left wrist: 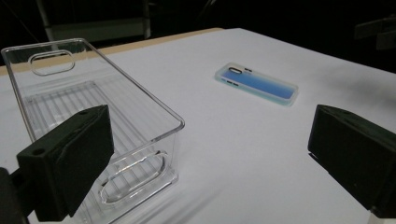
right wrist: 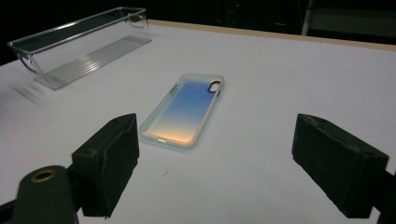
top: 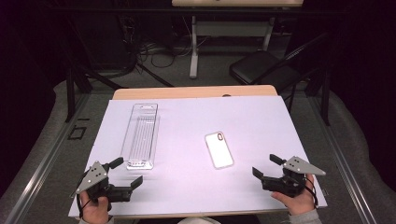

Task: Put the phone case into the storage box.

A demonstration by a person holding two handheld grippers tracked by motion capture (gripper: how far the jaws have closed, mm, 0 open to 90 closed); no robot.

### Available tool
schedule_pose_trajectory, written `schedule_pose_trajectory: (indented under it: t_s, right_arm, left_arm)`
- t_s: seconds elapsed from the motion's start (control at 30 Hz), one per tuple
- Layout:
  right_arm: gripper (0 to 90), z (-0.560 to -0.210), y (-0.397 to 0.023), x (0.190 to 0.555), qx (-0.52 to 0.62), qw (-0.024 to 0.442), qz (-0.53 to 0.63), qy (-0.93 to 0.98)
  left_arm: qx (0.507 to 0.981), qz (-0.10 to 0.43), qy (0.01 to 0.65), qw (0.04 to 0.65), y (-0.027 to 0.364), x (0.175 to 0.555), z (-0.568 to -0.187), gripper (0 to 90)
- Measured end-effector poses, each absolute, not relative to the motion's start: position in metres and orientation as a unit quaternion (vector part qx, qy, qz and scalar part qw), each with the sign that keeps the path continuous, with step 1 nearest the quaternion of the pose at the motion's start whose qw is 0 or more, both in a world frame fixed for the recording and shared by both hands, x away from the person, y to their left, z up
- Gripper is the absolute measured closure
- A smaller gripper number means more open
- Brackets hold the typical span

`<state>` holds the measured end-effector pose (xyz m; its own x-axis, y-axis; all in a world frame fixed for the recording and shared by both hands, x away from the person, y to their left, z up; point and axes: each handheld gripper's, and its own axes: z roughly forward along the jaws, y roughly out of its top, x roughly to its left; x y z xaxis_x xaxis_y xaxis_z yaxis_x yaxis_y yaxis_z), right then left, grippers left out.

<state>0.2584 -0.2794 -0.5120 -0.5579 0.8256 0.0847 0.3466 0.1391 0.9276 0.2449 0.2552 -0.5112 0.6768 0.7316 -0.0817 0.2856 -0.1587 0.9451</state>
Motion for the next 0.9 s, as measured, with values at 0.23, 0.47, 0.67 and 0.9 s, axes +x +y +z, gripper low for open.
schedule_pose_trajectory:
  t_s: [0.23, 0.47, 0.67, 0.9]
  right_arm:
    - [19.9, -0.497, -0.262, 0.278, 0.396, 0.216, 0.486, 0.748]
    - [27.5, -0.482, -0.25, 0.296, 0.407, 0.209, 0.461, 0.76]
    - [28.3, -0.471, -0.242, 0.308, 0.414, 0.208, 0.448, 0.765]
    - [28.6, -0.457, -0.239, 0.318, 0.417, 0.205, 0.446, 0.765]
  left_arm:
    - [0.746, 0.206, 0.338, 0.535, 0.253, 0.248, -0.494, 0.3]
    - [0.747, 0.191, 0.34, 0.538, 0.249, 0.262, -0.483, 0.3]
    - [0.734, 0.157, 0.374, 0.545, 0.242, 0.283, -0.471, 0.3]
    - [0.727, 0.144, 0.39, 0.547, 0.233, 0.299, -0.462, 0.3]
